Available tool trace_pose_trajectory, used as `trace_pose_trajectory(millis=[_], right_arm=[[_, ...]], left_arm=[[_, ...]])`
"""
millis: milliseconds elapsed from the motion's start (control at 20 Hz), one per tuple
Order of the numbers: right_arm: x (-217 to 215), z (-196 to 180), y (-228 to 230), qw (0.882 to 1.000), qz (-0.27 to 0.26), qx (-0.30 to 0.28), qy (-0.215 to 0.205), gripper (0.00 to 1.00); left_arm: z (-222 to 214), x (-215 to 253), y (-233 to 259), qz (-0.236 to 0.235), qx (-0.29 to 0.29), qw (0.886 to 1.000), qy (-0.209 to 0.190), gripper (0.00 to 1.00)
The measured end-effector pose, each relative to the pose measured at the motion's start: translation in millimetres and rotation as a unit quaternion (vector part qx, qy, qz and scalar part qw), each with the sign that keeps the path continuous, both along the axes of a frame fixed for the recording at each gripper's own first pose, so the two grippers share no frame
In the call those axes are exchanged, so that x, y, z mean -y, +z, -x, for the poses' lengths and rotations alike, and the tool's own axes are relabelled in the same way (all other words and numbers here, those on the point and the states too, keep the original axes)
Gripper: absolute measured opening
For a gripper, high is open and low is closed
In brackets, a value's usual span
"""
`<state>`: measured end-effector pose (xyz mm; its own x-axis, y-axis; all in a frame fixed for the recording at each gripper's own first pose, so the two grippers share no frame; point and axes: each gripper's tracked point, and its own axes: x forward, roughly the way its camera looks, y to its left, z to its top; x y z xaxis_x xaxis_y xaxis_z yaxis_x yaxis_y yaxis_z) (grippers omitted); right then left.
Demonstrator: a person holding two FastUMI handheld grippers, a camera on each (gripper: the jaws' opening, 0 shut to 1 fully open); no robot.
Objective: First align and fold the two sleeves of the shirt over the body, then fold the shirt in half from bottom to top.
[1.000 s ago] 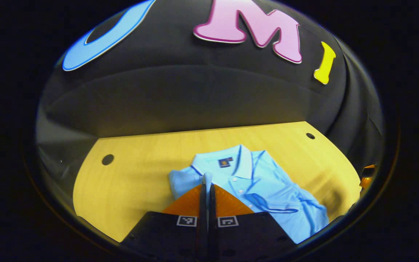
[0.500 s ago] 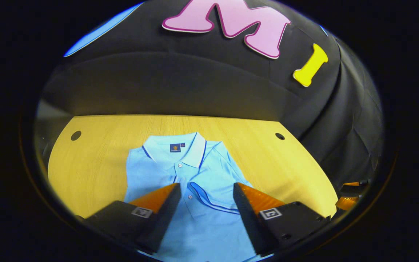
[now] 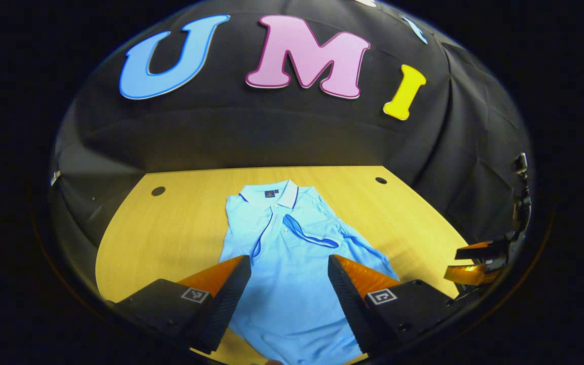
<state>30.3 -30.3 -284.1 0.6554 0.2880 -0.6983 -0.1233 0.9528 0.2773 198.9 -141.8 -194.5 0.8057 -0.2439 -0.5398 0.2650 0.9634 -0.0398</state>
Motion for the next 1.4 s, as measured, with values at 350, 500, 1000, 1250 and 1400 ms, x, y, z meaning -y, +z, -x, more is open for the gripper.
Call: trace_pose_trajectory(millis=[350,500,1000,1250,1400], right_arm=[[-44,52,-12,0.999,-0.017,-0.029,0.012,0.98],[-62,74,-27,0.998,-0.019,-0.051,0.017,0.98],[-104,110,-82,0.993,-0.022,-0.119,0.017,0.98],[-107,107,-96,0.993,0.003,-0.119,0.017,0.98],[-105,108,-97,0.993,0.034,-0.107,0.026,0.97]], left_arm=[[109,-41,-29,0.014,-0.031,0.999,0.041,0.97],[143,-44,-56,-0.002,-0.053,0.998,0.039,0.97],[189,-39,-142,-0.027,-0.123,0.991,0.052,0.98],[200,-53,-171,-0.058,-0.151,0.984,0.073,0.92],[198,-51,-173,-0.084,-0.133,0.986,0.061,0.98]])
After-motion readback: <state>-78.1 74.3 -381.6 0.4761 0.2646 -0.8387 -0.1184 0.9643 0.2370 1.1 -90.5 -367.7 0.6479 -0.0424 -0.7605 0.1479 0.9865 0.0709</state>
